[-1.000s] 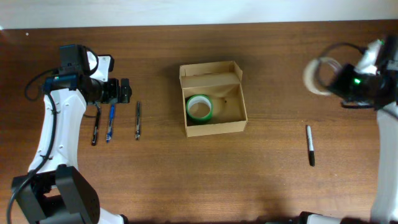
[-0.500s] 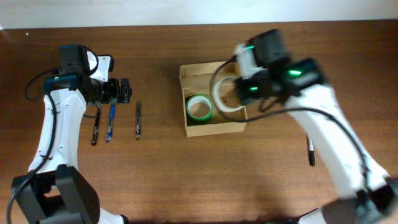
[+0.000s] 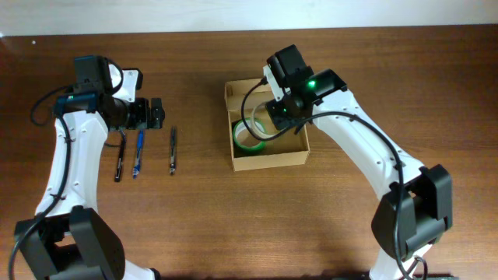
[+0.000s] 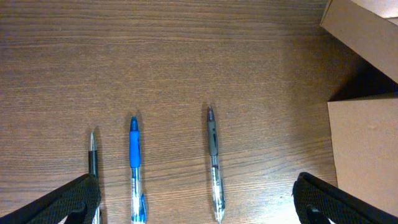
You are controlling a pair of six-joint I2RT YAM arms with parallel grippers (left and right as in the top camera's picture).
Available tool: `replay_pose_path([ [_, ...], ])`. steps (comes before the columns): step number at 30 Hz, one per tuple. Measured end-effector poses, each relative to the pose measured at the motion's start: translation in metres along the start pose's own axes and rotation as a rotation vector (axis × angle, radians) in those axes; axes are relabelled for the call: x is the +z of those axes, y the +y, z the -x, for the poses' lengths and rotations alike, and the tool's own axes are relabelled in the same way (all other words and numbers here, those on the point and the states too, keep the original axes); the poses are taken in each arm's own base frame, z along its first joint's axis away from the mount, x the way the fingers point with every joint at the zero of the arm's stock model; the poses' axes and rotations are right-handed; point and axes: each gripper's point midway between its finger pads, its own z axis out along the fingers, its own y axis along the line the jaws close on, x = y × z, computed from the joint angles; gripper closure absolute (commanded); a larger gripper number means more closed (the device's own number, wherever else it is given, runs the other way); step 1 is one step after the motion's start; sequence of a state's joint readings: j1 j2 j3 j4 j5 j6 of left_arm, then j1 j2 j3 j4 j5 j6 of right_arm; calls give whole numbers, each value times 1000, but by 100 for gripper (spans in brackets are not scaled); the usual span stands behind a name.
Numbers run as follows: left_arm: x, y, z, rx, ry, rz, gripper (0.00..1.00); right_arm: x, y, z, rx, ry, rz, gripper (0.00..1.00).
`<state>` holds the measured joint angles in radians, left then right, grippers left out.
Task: Pack container
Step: 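Grasp the white tape rim with the right gripper and place it in the box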
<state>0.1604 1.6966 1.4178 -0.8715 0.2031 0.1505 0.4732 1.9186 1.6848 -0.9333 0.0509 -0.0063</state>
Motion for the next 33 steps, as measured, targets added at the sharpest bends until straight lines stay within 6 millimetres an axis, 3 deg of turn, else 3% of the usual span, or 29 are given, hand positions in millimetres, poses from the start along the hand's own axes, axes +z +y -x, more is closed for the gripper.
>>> replay_pose_path([
  [5,0,0,0,0,0,0,1,14,3,7,27,-16,14,96],
  [18,0,0,0,0,0,0,1,41,28,-1,10,34,46,96],
  [28,0,0,0,0,0,0,1,68,37,-13,20,92,51,96],
  [33,0,0,0,0,0,0,1,69,48,-10,4,77,60,95],
])
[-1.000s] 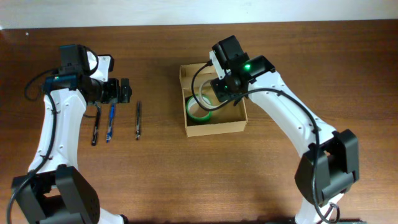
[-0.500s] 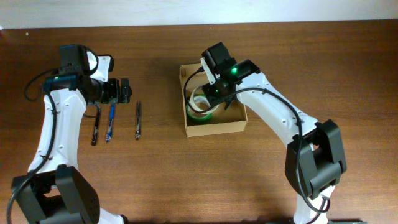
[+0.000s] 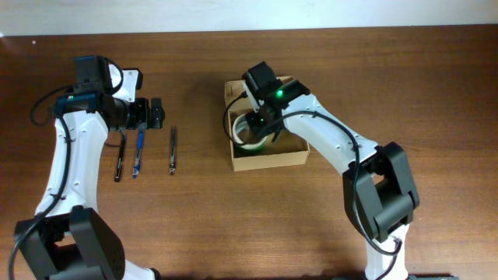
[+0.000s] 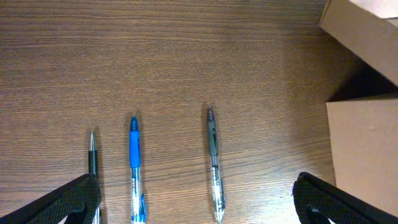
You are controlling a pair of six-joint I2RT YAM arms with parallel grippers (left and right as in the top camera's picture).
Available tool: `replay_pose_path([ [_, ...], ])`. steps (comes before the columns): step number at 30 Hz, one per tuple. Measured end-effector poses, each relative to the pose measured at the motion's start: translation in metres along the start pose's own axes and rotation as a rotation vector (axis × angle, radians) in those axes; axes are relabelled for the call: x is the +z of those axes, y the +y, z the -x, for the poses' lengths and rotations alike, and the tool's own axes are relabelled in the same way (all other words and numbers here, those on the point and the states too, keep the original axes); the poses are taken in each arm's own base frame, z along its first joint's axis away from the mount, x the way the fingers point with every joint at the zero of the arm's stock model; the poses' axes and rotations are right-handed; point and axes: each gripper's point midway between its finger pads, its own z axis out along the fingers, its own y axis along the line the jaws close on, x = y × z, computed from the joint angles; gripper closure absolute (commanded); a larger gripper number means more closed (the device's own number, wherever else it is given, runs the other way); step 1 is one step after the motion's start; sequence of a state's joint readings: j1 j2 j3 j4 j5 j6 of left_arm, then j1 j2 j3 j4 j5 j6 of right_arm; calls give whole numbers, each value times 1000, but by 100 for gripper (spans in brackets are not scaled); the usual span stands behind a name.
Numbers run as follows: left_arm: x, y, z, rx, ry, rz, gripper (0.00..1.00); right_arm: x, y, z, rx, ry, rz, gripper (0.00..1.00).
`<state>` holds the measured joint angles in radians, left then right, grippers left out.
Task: Pack container
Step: 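Grasp the white tape rim with the right gripper and place it in the box, then move the right gripper to the black marker and grasp it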
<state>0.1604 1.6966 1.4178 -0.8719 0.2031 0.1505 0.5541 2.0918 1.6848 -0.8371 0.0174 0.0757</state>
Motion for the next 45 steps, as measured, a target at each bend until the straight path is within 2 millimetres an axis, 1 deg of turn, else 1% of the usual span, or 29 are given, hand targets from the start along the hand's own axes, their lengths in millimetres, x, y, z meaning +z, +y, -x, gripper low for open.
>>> replay_pose_path([
  [1,0,0,0,0,0,0,1,0,2,0,-2,-1,2,88],
  [3,0,0,0,0,0,0,1,0,5,0,-10,-1,4,65],
  [4,0,0,0,0,0,0,1,0,6,0,-8,-1,4,59],
  [10,0,0,0,0,0,0,1,0,7,-3,-4,10,4,59],
  [14,0,0,0,0,0,0,1,-2,4,-17,-6,69,-13,60],
  [16,0,0,0,0,0,0,1,-10,-1,-26,-11,118,-41,60],
  [17,0,0,0,0,0,0,1,-20,-5,-25,-15,134,-63,59],
  [19,0,0,0,0,1,0,1,-46,-11,-13,-17,123,-98,56],
  [20,0,0,0,0,0,0,1,-63,-13,-3,-17,99,-110,53],
  [21,0,0,0,0,0,0,1,-84,-14,11,-15,57,-119,52],
  [22,0,0,0,0,0,0,1,-100,-15,20,-14,23,-123,51],
  [23,0,0,0,0,0,0,1,-120,-15,30,-11,-16,-127,51],
  [25,0,0,0,0,0,-2,1,-172,-19,49,3,-124,-139,50],
  [26,0,-1,0,0,0,-3,1,-199,-22,53,13,-170,-155,50],
  [28,0,-1,0,0,0,-3,1,-243,-32,50,29,-230,-197,50],
  [29,0,-1,0,0,0,-3,1,-269,-38,47,46,-270,-225,50],
  [31,0,-1,0,0,0,-3,1,-312,-49,38,88,-353,-266,49],
  [33,0,-1,0,0,0,-3,1,-342,-58,28,121,-415,-293,48],
  [35,0,-1,0,0,0,-3,1,-364,-69,16,151,-456,-324,46],
  [37,0,-1,0,0,0,-3,1,-376,-79,4,182,-472,-353,42],
  [40,0,-1,0,0,0,-3,1,-386,-100,-25,230,-472,-407,37],
  [41,0,-1,0,0,0,-3,1,-387,-108,-40,254,-468,-428,36],
  [43,0,-1,0,0,0,-3,1,-389,-128,-80,324,-444,-475,36],
  [44,0,-1,0,0,0,-3,1,-388,-134,-96,358,-434,-488,35],
  [45,0,-1,0,0,0,-4,1,-385,-144,-126,413,-400,-517,34],
])
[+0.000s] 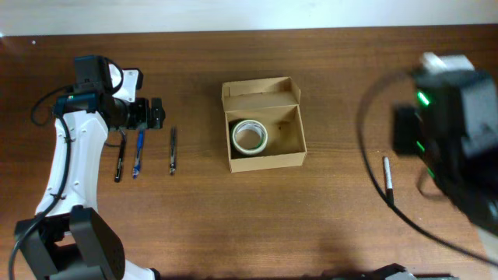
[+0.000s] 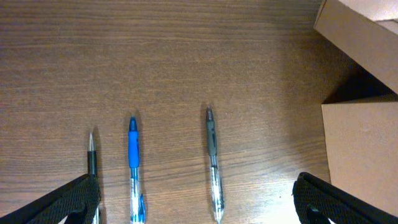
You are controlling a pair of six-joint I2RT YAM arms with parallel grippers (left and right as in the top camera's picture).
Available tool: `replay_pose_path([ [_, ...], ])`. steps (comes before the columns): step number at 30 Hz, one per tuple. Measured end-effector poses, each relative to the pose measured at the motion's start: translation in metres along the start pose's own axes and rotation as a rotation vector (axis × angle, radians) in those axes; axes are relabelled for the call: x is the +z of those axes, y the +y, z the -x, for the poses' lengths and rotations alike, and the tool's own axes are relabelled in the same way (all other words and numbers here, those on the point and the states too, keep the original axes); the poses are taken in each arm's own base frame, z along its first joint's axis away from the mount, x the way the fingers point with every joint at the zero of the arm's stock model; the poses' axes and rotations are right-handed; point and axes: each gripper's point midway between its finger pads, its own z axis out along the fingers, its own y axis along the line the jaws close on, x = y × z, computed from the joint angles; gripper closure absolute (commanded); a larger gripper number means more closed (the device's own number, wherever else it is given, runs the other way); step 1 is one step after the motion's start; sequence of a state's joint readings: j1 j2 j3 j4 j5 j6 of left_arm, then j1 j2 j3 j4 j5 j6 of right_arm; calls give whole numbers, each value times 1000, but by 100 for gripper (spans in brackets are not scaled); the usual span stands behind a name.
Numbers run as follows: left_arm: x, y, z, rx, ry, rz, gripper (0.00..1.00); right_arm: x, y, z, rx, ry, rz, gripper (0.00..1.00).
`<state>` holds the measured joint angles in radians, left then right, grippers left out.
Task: Pack container
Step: 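Move the right gripper to the black marker and grasp it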
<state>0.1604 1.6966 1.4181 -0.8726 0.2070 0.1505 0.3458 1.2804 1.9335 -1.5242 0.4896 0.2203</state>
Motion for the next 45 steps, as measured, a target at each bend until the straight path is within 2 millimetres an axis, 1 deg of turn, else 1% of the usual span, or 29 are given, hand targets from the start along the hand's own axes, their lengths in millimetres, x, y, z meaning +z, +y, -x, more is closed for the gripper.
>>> replay_pose_path([
  [1,0,0,0,0,0,0,1,2,-13,-16,43,18,-27,32],
  [2,0,0,0,0,-1,1,1,4,-19,-27,66,34,-42,30],
  [3,0,0,0,0,-1,1,1,9,-26,-46,97,64,-60,28],
  [5,0,0,0,0,-1,0,1,26,-30,-74,147,114,-77,24],
  [6,0,0,1,1,-3,0,1,39,-28,-87,165,147,-83,24],
  [7,0,0,1,0,-1,1,1,57,-26,-105,182,201,-93,24],
  [9,0,0,1,0,-2,0,1,89,-20,-131,217,285,-98,24],
  [11,0,0,1,0,-2,0,1,127,-12,-162,260,388,-85,24],
  [12,0,0,1,0,-2,1,1,139,-8,-172,279,422,-76,24],
  [13,0,0,1,0,-2,1,1,153,-6,-187,308,470,-70,24],
  [15,0,0,1,0,-2,1,1,172,-4,-204,350,531,-54,25],
  [16,0,0,1,0,-2,1,1,180,-4,-209,361,553,-42,25],
  [20,0,0,1,0,-2,1,1,210,-5,-217,377,615,5,25],
  [22,0,0,1,0,-1,0,1,225,-3,-222,369,643,36,28],
  [25,0,0,1,0,-2,1,1,250,-1,-231,335,681,77,29],
  [28,0,0,1,0,-2,1,1,268,3,-243,273,719,116,29],
  [31,0,0,1,0,-2,1,1,279,5,-244,209,708,143,29],
  [34,0,0,1,0,-2,1,1,287,2,-241,147,682,146,29],
  [39,0,0,1,0,-2,1,1,289,-7,-242,70,677,116,29],
  [45,0,0,1,1,-2,1,1,288,-10,-244,39,686,107,34],
])
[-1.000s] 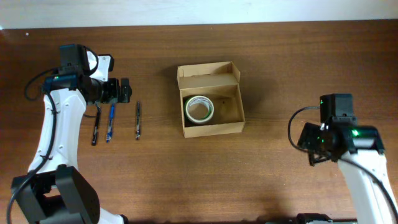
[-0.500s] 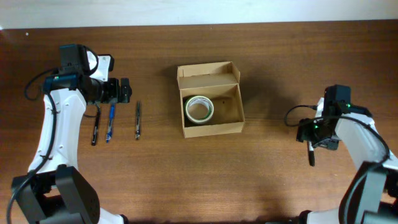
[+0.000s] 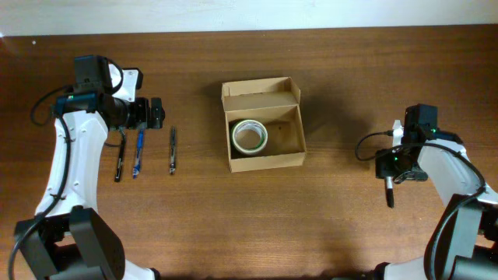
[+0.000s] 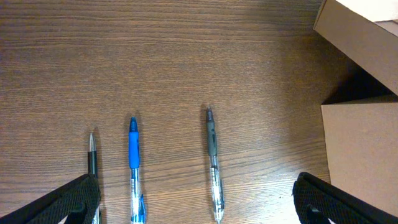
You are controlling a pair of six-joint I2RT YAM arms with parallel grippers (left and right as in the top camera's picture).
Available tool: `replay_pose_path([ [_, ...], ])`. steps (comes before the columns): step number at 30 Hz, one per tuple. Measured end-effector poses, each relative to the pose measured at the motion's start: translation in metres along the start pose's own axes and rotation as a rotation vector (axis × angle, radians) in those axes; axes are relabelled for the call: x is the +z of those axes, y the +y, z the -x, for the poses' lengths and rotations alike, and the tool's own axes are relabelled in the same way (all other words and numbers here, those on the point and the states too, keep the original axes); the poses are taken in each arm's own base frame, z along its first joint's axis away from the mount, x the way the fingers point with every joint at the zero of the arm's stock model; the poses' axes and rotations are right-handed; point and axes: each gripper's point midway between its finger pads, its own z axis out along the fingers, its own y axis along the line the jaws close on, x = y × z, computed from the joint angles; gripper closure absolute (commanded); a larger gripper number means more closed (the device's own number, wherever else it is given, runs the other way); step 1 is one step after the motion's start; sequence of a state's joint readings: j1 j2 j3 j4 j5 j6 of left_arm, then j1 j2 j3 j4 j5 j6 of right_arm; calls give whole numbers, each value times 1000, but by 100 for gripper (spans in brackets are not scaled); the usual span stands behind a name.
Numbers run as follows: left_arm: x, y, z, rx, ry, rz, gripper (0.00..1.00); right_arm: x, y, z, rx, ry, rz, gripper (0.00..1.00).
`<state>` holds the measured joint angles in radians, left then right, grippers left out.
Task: Pack container
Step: 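Move the right gripper to the black marker and grasp it, then carry the marker with the right gripper and drop it into the box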
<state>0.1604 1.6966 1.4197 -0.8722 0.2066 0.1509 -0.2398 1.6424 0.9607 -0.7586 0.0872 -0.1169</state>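
Observation:
An open cardboard box (image 3: 289,145) stands mid-table with a roll of tape (image 3: 250,136) lying flat in its left half. Left of it lie three pens in a row: black (image 4: 92,154), blue (image 4: 134,163) and grey (image 4: 212,149). My left gripper (image 4: 196,202) hovers open over them, fingers (image 4: 71,198) wide apart with nothing between; overhead it is at the left gripper (image 3: 152,113). Far right, my right gripper (image 3: 388,176) sits over the upper end of a dark pen (image 3: 390,196); its jaws are hidden under the wrist.
The box's rear flap (image 3: 261,91) stands up at the back. The box's near wall (image 4: 364,149) and flap (image 4: 357,31) fill the right side of the left wrist view. Bare wood lies between the box and the right arm.
My right arm was a blur, large at the right edge of the overhead view; now it is low on the table with its gripper at the lone pen's top end. The left arm has not moved.
My right gripper was first inside the box at the tape roll, and still there a second later. Then it was out at the far right, with the tape flat in the box and a pen lying on the right. Now it is at that pen.

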Motion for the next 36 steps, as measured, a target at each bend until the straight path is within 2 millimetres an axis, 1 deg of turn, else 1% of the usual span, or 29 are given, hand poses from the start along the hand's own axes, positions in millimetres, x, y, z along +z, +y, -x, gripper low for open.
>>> replay_pose_path([
  [4,0,0,0,0,0,0,1,2,0,-4,-6,22,1,34],
  [8,0,0,0,0,0,0,1,13,2,-11,-9,69,7,35],
  [10,0,0,0,0,0,0,1,23,4,-15,-10,101,16,36],
  [12,0,0,0,0,-1,0,1,25,6,-14,-8,106,23,39],
  [14,0,0,0,0,0,0,1,25,7,-14,-3,103,30,46],
  [15,0,0,0,0,0,0,1,25,7,-13,-2,100,33,55],
  [20,0,0,0,0,0,0,1,26,9,-11,8,93,41,82],
  [23,0,0,0,0,0,0,1,27,10,-11,9,92,46,91],
  [28,0,0,0,0,0,0,1,27,12,-10,7,89,60,96],
  [32,0,0,0,0,0,0,1,25,20,-7,10,89,106,96],
  [34,0,0,0,0,0,0,1,19,25,-4,15,98,141,96],
  [36,0,0,0,0,0,0,1,8,28,5,26,95,168,96],
])
